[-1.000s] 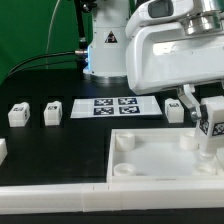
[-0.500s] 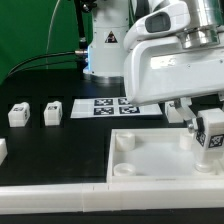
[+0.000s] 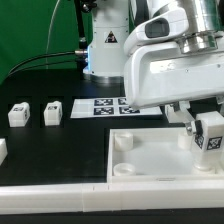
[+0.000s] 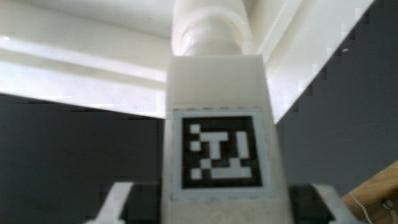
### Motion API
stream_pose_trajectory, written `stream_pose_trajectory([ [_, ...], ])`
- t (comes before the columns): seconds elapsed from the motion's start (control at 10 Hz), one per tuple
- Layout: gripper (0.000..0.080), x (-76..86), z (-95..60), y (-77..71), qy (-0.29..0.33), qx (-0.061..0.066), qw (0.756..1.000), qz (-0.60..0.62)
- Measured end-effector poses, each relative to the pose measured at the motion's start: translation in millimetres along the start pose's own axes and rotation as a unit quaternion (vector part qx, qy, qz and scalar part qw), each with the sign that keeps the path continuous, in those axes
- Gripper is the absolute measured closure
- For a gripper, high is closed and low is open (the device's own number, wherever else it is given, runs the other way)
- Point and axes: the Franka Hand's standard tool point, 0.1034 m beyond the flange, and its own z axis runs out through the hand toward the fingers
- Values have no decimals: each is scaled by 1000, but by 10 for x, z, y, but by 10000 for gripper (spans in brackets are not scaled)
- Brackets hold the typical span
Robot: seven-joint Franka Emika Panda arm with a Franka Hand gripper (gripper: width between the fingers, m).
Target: Assemble one leg
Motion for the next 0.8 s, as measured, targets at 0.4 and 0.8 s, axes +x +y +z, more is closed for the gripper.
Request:
stream_pose_trajectory([
  [0.4, 506, -103, -8, -13, 21, -5, 1000, 0],
  [0.8, 506, -143, 11, 86, 39, -14, 999, -2],
])
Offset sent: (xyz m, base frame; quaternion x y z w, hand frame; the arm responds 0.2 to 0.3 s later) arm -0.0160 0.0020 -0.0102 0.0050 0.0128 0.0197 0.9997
